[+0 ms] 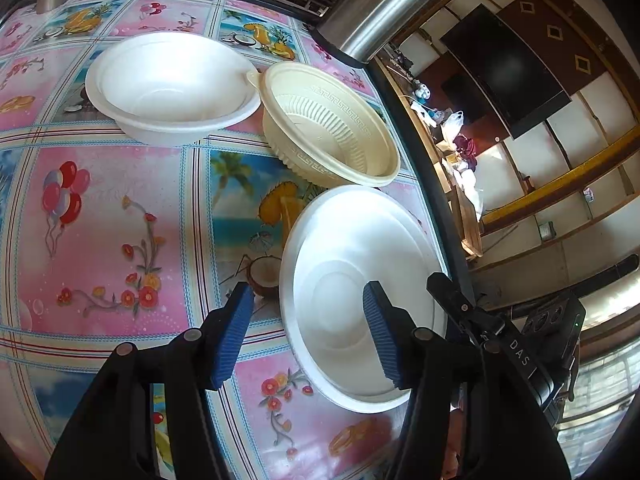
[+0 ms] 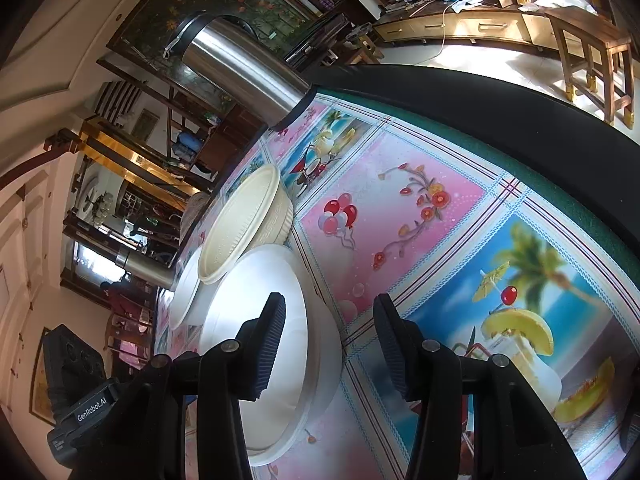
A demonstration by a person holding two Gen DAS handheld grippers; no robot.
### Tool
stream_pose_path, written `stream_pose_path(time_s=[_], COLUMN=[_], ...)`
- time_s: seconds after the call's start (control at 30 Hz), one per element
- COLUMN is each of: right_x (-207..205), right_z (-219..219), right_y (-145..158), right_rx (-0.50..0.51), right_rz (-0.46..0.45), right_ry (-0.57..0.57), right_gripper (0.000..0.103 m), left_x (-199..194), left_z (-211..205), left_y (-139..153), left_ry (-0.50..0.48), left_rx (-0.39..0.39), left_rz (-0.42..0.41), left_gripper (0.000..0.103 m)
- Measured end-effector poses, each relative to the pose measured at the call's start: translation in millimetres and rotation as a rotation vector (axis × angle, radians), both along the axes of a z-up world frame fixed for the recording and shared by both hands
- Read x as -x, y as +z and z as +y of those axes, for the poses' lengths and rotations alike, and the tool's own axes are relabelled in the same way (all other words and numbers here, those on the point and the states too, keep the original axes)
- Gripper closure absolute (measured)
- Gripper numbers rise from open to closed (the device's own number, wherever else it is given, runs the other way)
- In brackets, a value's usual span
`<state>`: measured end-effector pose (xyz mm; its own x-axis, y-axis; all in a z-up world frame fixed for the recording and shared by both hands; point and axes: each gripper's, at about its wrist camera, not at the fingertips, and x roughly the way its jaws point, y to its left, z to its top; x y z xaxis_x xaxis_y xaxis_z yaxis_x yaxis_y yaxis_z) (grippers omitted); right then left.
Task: Organize plates and bowls
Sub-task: 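Close the left gripper on the rim of the white bowl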
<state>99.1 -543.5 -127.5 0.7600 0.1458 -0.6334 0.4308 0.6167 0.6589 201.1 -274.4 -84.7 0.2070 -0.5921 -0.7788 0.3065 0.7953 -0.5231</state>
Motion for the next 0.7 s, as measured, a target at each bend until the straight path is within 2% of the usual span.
stream_pose_path(time_s=[0.27, 0.47, 0.63, 0.7], right_x=[-0.5, -1.3, -3.5, -4.3], right_z=[-0.2, -0.3, 0.7, 1.5], right_y=[-1.1, -1.9, -3.0, -2.3], right_rx=[-0.002, 0.000, 0.009, 0.014], right_rz=[-0.003, -0.002, 0.004, 0.001], right_ry=[-0.003, 0.000, 0.010, 0.018], right_gripper=[0.063, 0.070, 0.082, 0.090], left_x=[-1.3, -0.8, -0.3, 0.1], left_z=[2.8, -0.7, 0.9, 1.3], left_y=[0.0, -2.5, -4.2, -4.5], left_ry=[0.021, 0.018, 0.025, 0.031], left_rx=[-0.003, -0.016, -0.018, -0.017], left_rz=[-0.013, -0.016, -0.011, -0.011], left_gripper=[0.079, 0.089, 0.093, 0.095])
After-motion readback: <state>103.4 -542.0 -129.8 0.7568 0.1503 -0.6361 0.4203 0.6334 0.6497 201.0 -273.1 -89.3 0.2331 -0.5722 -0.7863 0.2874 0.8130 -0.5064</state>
